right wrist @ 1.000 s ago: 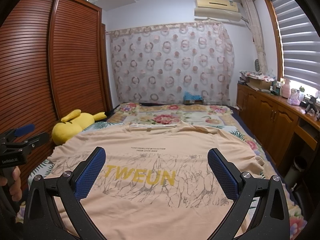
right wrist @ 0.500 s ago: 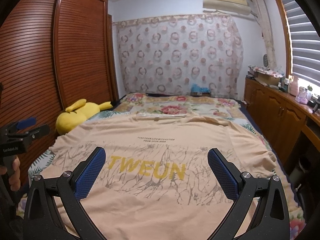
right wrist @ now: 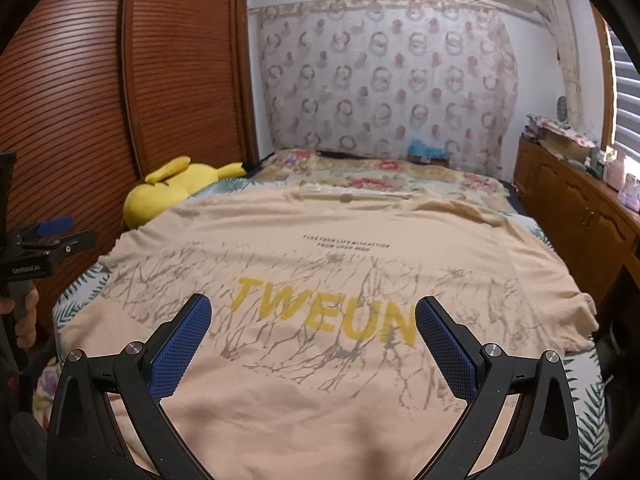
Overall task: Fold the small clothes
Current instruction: 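Grasp the T-shirt side edge with the left tool and fold it inward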
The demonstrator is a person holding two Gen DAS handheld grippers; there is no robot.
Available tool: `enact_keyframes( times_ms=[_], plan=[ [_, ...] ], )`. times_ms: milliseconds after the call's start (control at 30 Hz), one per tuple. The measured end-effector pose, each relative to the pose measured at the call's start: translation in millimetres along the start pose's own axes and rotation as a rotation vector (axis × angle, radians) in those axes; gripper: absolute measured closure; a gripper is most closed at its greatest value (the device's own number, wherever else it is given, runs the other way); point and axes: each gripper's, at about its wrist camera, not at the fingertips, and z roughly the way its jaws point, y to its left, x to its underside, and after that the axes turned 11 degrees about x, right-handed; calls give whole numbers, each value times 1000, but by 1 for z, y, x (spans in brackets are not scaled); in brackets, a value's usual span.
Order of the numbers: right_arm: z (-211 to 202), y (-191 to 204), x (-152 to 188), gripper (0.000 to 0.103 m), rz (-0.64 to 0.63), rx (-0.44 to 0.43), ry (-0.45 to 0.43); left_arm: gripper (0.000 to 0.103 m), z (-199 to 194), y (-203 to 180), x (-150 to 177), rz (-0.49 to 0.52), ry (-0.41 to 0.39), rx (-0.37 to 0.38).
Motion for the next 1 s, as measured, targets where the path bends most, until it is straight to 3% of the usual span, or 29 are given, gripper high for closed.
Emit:
enact_keyframes(
  times_ms=[400,600,733,833,1000],
  plan=[
    [23,18,-3,0,-51,-76,58,1,25,75,-5,-27,102,-5],
    [33,31,-8,0,-79,-112,72,13,41,103,-14,-55,148,59],
    [38,40,-11,0,-94,-138,79,32,61,120,-16,-97,210,84],
    [44,46,-15,0,-108,-155,90,40,72,130,-13,-136,245,102],
    [53,56,-23,0,-123,-183,105,41,89,143,-2,-208,302,146]
  ],
)
